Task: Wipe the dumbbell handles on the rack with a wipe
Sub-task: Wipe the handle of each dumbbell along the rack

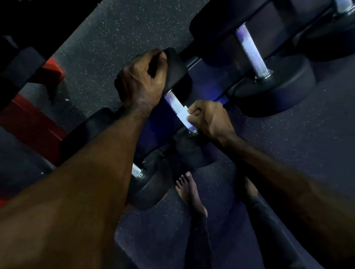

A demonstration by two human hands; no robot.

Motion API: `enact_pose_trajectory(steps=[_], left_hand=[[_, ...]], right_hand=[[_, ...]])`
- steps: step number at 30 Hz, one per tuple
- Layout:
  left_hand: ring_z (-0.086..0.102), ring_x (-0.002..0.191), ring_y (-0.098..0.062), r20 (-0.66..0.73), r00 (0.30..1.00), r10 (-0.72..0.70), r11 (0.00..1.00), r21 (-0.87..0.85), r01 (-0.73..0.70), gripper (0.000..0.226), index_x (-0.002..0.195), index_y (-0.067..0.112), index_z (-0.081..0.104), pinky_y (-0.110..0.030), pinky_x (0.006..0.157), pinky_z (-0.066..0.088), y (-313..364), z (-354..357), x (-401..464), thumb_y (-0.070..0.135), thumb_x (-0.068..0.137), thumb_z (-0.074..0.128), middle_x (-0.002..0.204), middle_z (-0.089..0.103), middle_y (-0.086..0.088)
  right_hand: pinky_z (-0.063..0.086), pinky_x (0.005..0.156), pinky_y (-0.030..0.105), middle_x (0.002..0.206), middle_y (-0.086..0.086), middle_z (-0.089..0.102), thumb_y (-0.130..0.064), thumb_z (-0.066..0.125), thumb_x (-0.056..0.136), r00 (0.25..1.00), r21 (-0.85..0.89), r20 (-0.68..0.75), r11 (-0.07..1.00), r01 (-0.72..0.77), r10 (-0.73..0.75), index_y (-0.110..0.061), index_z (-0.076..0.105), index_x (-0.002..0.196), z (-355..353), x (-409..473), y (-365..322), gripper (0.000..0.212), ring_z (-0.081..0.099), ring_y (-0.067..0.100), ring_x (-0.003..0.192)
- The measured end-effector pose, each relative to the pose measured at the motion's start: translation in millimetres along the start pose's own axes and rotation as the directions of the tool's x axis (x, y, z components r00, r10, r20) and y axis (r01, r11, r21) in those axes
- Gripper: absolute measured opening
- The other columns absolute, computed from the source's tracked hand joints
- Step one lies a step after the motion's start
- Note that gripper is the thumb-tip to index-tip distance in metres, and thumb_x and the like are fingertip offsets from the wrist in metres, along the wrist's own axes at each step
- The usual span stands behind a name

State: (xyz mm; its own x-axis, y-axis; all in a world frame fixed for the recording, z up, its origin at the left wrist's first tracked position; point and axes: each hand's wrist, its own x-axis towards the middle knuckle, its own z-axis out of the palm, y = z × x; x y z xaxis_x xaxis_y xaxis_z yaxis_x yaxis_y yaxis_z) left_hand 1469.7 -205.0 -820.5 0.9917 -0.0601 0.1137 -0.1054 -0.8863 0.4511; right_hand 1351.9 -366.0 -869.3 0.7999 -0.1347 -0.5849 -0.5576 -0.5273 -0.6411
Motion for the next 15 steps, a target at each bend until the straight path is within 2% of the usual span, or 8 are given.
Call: enact_pose_trajectory(steps=[3, 8, 11, 13, 15], left_hand=[[0.073, 0.097, -0.026, -0.001, 1.000, 0.007, 1.000, 0.013, -0.007, 0.041, 0.122, 0.032, 0.079, -0.031, 0.074, 0.042, 2, 1, 1, 0.054, 0.103, 0.051, 0.112, 0.080, 0.001], [0.073, 0.095, -0.028, 0.003, 1.000, 0.014, 1.000, 0.005, -0.014, 0.041, 0.121, 0.031, 0.079, -0.031, 0.072, 0.041, -2, -1, -1, 0.054, 0.103, 0.051, 0.110, 0.080, -0.001], [0.073, 0.093, -0.024, 0.008, 1.000, 0.013, 1.000, -0.006, -0.013, 0.041, 0.120, 0.030, 0.080, -0.026, 0.072, 0.035, 0, -1, -1, 0.054, 0.103, 0.052, 0.107, 0.081, 0.001], [0.073, 0.093, -0.023, 0.008, 1.000, 0.009, 1.000, -0.014, -0.009, 0.040, 0.119, 0.030, 0.080, -0.026, 0.072, 0.034, 1, -2, 0, 0.054, 0.103, 0.052, 0.106, 0.081, 0.001], [0.072, 0.095, -0.023, 0.027, 1.000, 0.002, 1.000, -0.013, -0.001, 0.041, 0.120, 0.030, 0.079, -0.027, 0.072, 0.036, 1, -5, 0, 0.055, 0.103, 0.051, 0.109, 0.080, 0.002]], right_hand=[[0.060, 0.080, 0.039, 0.094, 0.003, 0.077, -0.030, 0.072, 0.075, 0.999, -0.082, 0.024, 0.996, -0.025, 0.027, -0.024, 0.072, 0.098, -3, -4, 3, 0.024, 0.073, 0.026, 0.091], [0.059, 0.079, 0.042, 0.099, 0.002, 0.075, -0.028, 0.079, 0.072, 0.997, -0.039, 0.032, 0.996, 0.076, -0.075, -0.026, 0.065, 0.108, 8, 2, -13, 0.039, 0.071, 0.028, 0.090], [0.057, 0.070, 0.036, 0.089, 0.000, 0.073, -0.028, 0.082, 0.070, 0.996, -0.149, 0.071, 0.986, 0.070, -0.060, -0.022, 0.060, 0.098, -2, -8, 1, 0.036, 0.070, 0.025, 0.082], [0.051, 0.063, 0.029, 0.083, -0.003, 0.071, -0.024, 0.084, 0.069, 0.996, -0.134, 0.071, 0.989, 0.061, -0.052, -0.021, 0.061, 0.090, -7, -10, 1, 0.031, 0.069, 0.021, 0.077], [0.052, 0.064, 0.031, 0.082, -0.001, 0.071, -0.022, 0.083, 0.067, 0.998, -0.080, 0.025, 0.995, 0.065, -0.063, -0.023, 0.062, 0.088, -2, -3, -14, 0.029, 0.069, 0.024, 0.078]])
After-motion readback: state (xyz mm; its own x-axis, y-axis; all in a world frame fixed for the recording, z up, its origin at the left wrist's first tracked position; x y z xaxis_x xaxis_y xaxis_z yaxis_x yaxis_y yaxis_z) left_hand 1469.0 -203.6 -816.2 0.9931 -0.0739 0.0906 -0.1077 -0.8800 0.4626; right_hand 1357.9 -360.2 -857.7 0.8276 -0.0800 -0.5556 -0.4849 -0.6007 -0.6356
